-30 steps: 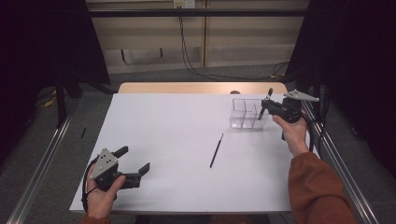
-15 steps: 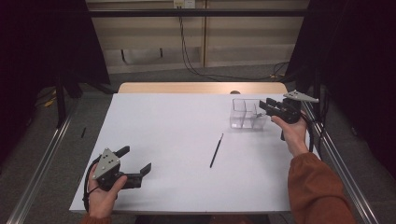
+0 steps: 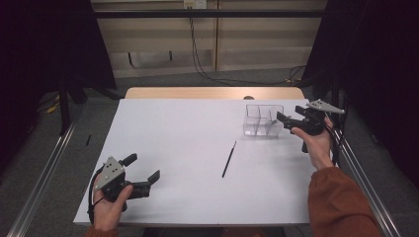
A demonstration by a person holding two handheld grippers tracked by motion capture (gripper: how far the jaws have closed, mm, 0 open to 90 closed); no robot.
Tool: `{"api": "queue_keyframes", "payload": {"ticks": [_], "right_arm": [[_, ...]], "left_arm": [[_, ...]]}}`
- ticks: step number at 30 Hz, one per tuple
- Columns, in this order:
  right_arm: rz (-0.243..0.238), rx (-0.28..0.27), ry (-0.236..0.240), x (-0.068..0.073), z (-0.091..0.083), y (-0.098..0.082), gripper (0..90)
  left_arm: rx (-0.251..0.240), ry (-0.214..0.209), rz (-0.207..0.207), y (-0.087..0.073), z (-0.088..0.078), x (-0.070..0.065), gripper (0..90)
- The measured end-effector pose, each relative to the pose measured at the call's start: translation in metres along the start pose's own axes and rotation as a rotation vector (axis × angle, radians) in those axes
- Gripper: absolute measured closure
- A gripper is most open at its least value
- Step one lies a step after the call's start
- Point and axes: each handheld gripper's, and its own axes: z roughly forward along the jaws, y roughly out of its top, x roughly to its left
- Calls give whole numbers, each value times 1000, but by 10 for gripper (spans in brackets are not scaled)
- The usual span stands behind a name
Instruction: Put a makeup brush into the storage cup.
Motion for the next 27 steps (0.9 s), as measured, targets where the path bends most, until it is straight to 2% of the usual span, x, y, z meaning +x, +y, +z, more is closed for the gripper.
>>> {"api": "queue_keyframes", "payload": {"ticks": [4,9,11,15,20,24,27], "right_arm": [[3,-13,1,3,-7,-2,33],[8,-6,7,5,-14,-6,9],[8,-2,5,6,-17,-7,12],[-26,-5,7,12,-25,-9,5],[-2,-8,16,13,-35,-14,10],[1,-9,22,14,-43,-19,7],[-14,-9,23,17,-48,-23,6]], "left_arm": [[-1,4,0,0,0,0,22],[-2,5,-6,-1,1,0,22],[-2,6,-5,-1,1,1,22],[0,22,-17,-1,1,2,22],[-2,23,-12,-2,0,2,22],[1,18,-11,-2,1,1,22],[0,22,-10,-2,0,2,22]]}}
